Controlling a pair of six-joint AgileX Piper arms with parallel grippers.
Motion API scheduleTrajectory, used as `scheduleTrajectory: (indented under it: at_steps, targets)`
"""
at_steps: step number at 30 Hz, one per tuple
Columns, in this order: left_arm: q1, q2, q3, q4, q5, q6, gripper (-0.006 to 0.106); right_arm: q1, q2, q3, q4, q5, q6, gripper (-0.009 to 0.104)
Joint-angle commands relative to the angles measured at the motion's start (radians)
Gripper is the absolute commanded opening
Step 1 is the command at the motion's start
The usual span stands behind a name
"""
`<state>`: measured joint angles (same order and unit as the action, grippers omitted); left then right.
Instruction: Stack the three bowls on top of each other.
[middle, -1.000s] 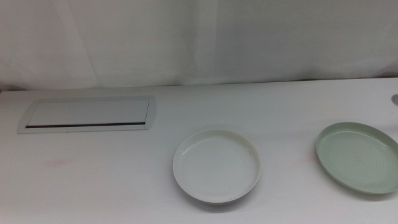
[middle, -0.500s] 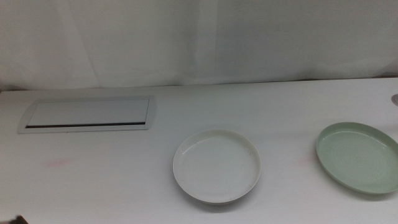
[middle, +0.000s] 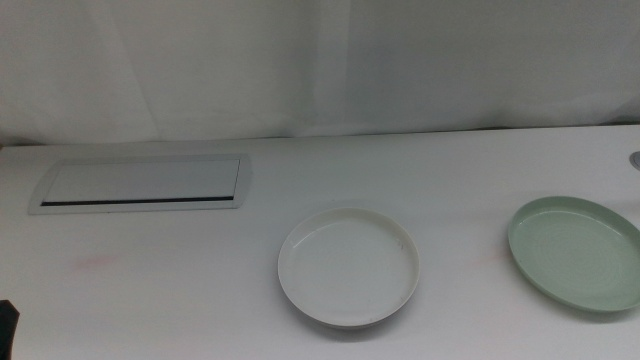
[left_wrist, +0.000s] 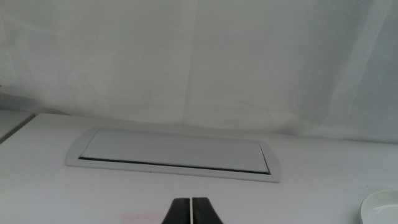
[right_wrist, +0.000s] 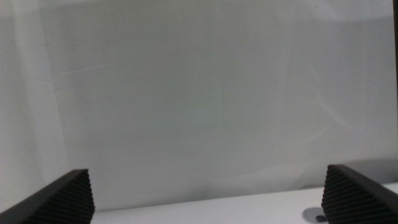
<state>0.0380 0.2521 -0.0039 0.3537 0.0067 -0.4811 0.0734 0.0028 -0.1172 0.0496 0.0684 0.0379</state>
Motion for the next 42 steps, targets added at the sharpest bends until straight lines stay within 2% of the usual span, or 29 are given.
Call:
scheduleTrajectory:
  at_steps: [1, 7, 11, 14, 17, 22, 28, 34, 37, 42]
  targets:
    - [0.003, -0.006, 0.039, -0.002, -0.007, -0.009, -0.002, -0.004, 0.0, -0.095, -0.02, 0.131, -0.054, 0.103]
    - [0.003, -0.006, 0.039, 0.005, -0.007, -0.009, -0.002, -0.004, 0.018, -0.347, -0.115, 0.397, -0.021, 0.103]
    - [0.003, -0.006, 0.039, 0.005, -0.007, -0.009, -0.002, -0.004, 0.105, -0.493, -0.277, 0.546, 0.182, 0.103]
    - [0.003, -0.006, 0.039, 0.005, -0.007, -0.009, -0.002, -0.004, 0.201, -0.585, -0.37, 0.679, 0.28, 0.103]
    - [0.003, -0.006, 0.039, 0.005, -0.007, -0.009, -0.002, -0.004, 0.322, -0.671, -0.419, 0.779, 0.269, 0.103]
    - [0.003, -0.006, 0.039, 0.005, -0.007, -0.009, -0.002, -0.004, 0.556, -0.786, -0.427, 0.853, 0.189, 0.103]
    - [0.003, -0.006, 0.039, 0.005, -0.007, -0.009, -0.002, -0.004, 0.831, -0.929, -0.356, 0.94, 0.076, 0.102]
    - [0.003, -0.006, 0.039, 0.005, -0.007, -0.009, -0.002, -0.007, 1.032, -0.999, -0.298, 0.944, -0.01, 0.102]
    - [0.003, -0.006, 0.039, 0.005, -0.007, -0.009, -0.002, -0.04, 1.109, -1.001, -0.226, 0.944, -0.058, 0.102]
    - [0.003, -0.006, 0.039, 0.005, -0.007, -0.007, -0.002, -0.171, 1.228, -1.001, -0.019, 0.921, -0.195, 0.102]
